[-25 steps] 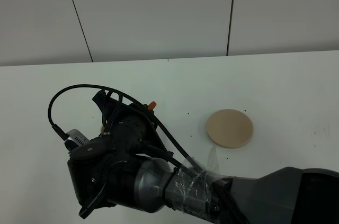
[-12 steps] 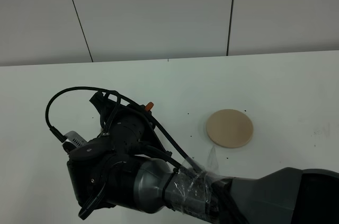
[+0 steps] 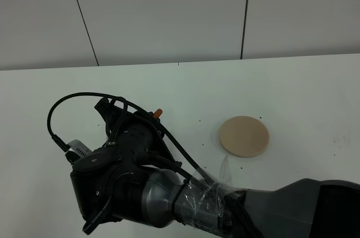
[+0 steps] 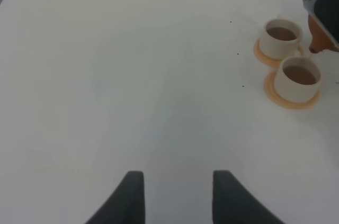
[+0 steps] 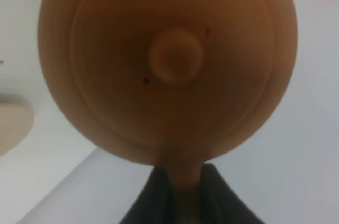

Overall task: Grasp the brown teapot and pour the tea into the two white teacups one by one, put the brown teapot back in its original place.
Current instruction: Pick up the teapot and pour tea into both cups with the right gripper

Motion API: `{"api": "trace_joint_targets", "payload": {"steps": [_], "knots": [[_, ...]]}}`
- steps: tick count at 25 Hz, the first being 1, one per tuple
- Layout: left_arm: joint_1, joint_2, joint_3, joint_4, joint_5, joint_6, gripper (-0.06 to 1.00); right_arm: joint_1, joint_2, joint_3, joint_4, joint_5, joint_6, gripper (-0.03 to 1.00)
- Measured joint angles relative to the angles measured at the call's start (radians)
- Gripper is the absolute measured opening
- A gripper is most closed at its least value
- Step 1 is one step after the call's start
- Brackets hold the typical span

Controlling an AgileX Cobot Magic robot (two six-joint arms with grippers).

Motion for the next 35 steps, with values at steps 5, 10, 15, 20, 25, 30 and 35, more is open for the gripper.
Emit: {"api": "trace_joint_targets", "payload": {"steps": [5,10,15,20,25,30,35], "knots": [[0.000,0.000,0.000,0.000,0.000,0.000,0.37,0.000,0.000,0.000,0.031,0.000,0.025,0.09],[0.000,0.000,0.000,0.000,0.000,0.000,0.37,0.000,0.000,0.000,0.077,0.008,0.047,0.09],[0.000,0.000,0.000,0.000,0.000,0.001,0.37,-0.021,-0.025,0.000,0.156,0.008,0.080,0.09],[0.000,0.000,0.000,0.000,0.000,0.000,0.37,-0.067,-0.070,-0.048,0.264,0.024,0.105,0.09],[0.000,0.000,0.000,0.000,0.000,0.000,0.37,-0.137,-0.082,-0.122,0.455,0.059,0.112,0.09],[0.000,0.000,0.000,0.000,0.000,0.000,0.37,-0.196,-0.082,-0.139,0.619,0.070,0.114,0.09],[0.000,0.000,0.000,0.000,0.000,0.000,0.37,-0.234,-0.082,-0.139,0.779,0.085,0.109,0.09]]}}
